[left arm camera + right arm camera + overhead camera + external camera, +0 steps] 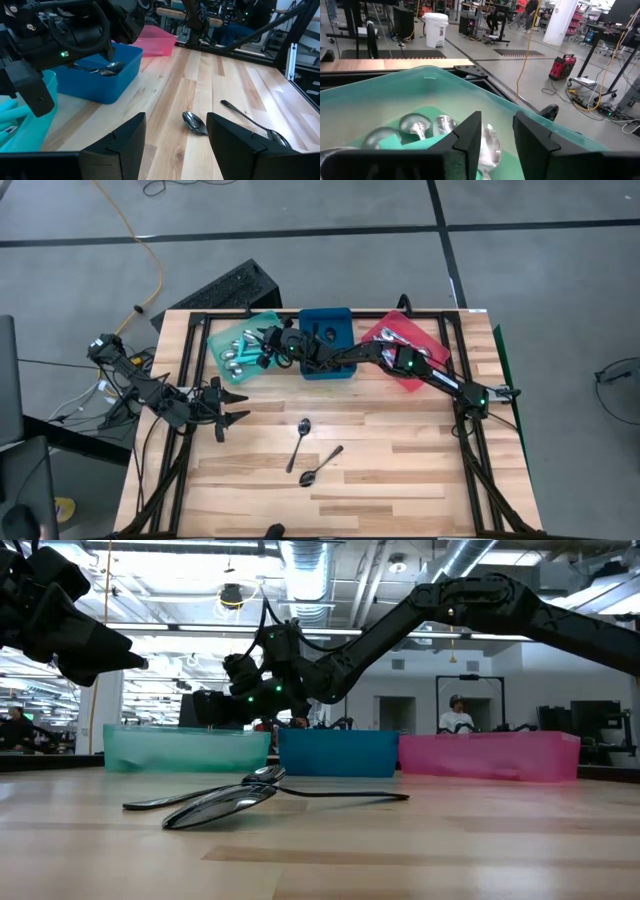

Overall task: Sort silverware by color (type)
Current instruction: Put the black spoon into the blue bin

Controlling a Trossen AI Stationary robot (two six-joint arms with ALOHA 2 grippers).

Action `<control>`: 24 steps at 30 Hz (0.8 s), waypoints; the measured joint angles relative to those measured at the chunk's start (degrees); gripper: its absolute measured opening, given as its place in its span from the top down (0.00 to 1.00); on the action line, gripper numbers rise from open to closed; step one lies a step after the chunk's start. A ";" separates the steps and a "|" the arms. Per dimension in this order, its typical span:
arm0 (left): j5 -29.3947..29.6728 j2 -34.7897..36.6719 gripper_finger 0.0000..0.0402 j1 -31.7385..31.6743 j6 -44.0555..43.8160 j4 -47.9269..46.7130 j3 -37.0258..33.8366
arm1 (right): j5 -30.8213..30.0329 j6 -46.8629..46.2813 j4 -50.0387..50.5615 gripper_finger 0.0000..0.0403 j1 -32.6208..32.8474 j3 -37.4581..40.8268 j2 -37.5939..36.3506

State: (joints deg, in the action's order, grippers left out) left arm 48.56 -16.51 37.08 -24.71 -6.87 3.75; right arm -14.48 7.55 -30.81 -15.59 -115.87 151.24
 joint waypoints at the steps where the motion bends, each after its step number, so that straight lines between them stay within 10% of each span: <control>1: 0.02 0.00 0.52 0.00 0.00 0.00 0.00 | 0.00 0.00 0.02 0.66 0.01 0.00 0.00; 13: 0.13 0.00 0.52 0.00 -1.22 0.01 0.00 | -0.22 0.56 3.38 0.66 0.83 -3.08 -2.57; 24: -0.29 0.00 0.52 0.00 -3.54 0.04 0.00 | -0.76 9.55 40.66 0.66 6.66 -12.57 -17.82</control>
State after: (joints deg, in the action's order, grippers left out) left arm 48.27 -16.51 37.08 -28.25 -6.83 3.75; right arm -15.24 17.10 9.85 -8.93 -128.44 133.41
